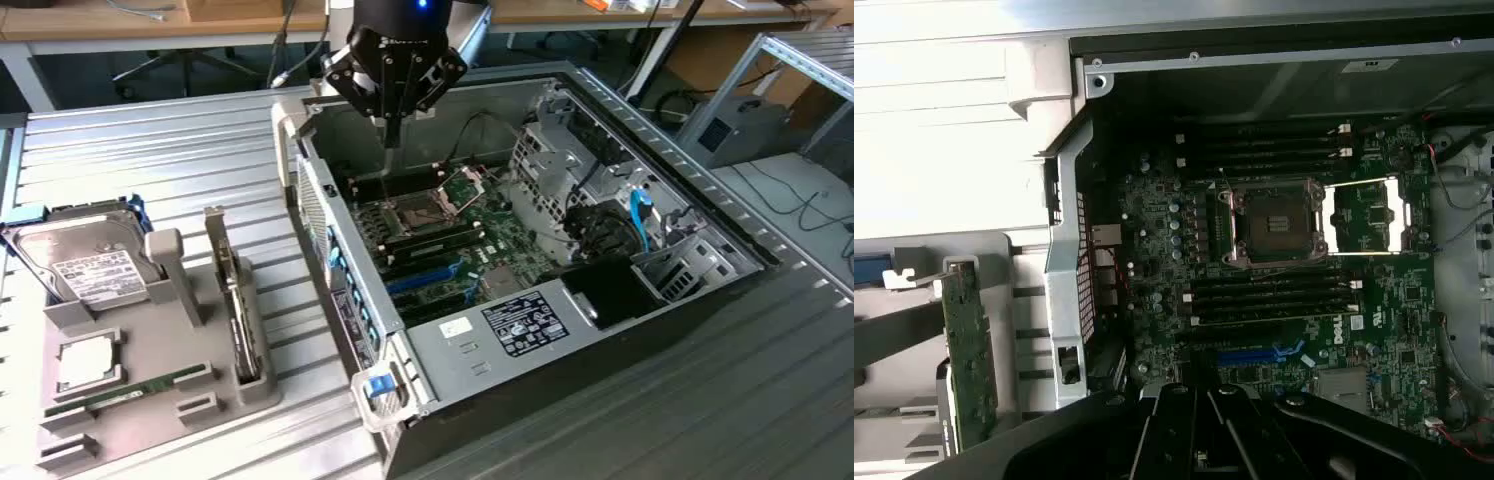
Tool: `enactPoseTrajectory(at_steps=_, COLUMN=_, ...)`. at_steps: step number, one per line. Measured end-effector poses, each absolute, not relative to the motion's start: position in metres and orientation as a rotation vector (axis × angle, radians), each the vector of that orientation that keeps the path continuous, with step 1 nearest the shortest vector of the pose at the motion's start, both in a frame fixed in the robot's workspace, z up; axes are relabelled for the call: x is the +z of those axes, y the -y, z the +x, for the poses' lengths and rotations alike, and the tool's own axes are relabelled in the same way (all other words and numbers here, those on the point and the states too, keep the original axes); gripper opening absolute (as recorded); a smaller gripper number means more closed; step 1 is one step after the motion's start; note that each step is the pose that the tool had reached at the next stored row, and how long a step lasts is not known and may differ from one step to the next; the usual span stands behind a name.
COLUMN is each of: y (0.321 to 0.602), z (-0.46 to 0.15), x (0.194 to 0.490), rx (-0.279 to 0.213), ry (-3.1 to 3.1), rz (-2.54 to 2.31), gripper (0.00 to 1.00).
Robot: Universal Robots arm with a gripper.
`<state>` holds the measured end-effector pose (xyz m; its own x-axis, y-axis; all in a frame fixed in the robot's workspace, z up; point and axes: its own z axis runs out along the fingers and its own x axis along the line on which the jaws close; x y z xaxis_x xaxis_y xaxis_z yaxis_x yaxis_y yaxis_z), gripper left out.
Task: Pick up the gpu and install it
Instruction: 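Reach for the gpu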
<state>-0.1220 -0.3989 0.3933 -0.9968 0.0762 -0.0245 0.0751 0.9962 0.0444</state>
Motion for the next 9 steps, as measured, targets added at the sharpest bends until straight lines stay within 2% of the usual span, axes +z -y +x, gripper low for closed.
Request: enactPoseTrajectory(at_steps=9, y=0.3989, z=-0.122, x=0.3933, rx=0.068, ry=-3.112, rz=0.118, gripper=0.11)
